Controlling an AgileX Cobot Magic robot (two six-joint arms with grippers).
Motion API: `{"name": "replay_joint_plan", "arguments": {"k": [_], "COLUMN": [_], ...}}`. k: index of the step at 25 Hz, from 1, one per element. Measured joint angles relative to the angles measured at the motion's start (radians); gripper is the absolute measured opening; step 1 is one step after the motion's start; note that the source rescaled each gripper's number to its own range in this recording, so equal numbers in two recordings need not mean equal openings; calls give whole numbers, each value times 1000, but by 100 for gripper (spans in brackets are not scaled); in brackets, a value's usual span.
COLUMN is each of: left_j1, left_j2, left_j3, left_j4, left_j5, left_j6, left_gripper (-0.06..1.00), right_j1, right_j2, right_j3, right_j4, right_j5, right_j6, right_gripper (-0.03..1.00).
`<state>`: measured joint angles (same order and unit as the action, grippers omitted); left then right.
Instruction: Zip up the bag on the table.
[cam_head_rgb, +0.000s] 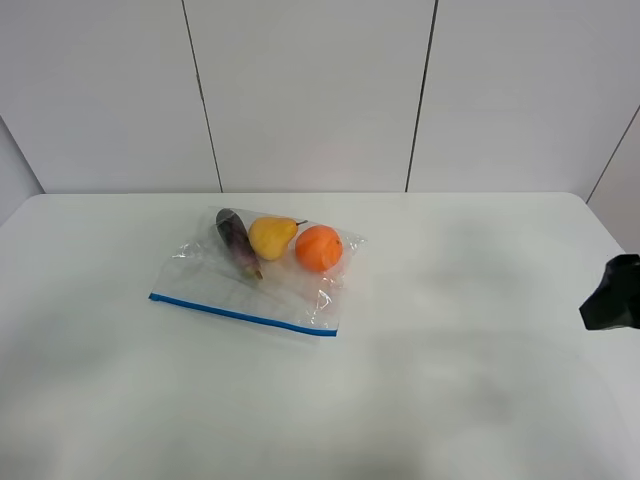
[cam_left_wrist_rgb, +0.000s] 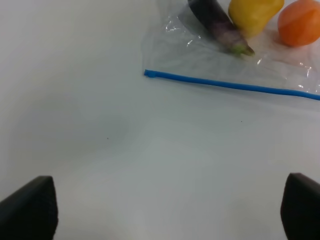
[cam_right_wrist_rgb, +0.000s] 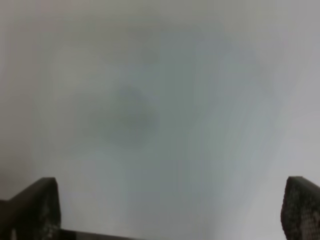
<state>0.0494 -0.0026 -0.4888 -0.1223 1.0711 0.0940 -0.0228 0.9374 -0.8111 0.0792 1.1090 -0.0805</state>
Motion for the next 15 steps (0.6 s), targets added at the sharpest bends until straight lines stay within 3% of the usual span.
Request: {"name": "replay_joint_plan", "arguments": {"k": [8, 15], "left_j1": [0, 0], "left_j2": [0, 0], "left_j3": [0, 0], "left_j4": [0, 0], "left_j5": [0, 0], "left_j6": [0, 0], "left_gripper": [100, 100], "right_j1": [0, 0], "right_j2": [-344, -630], "right_j3": [282, 316], "right_j4": [-17, -22], "right_j5": [-47, -86], "right_j6": [0, 0], "right_gripper": [95, 95]}}
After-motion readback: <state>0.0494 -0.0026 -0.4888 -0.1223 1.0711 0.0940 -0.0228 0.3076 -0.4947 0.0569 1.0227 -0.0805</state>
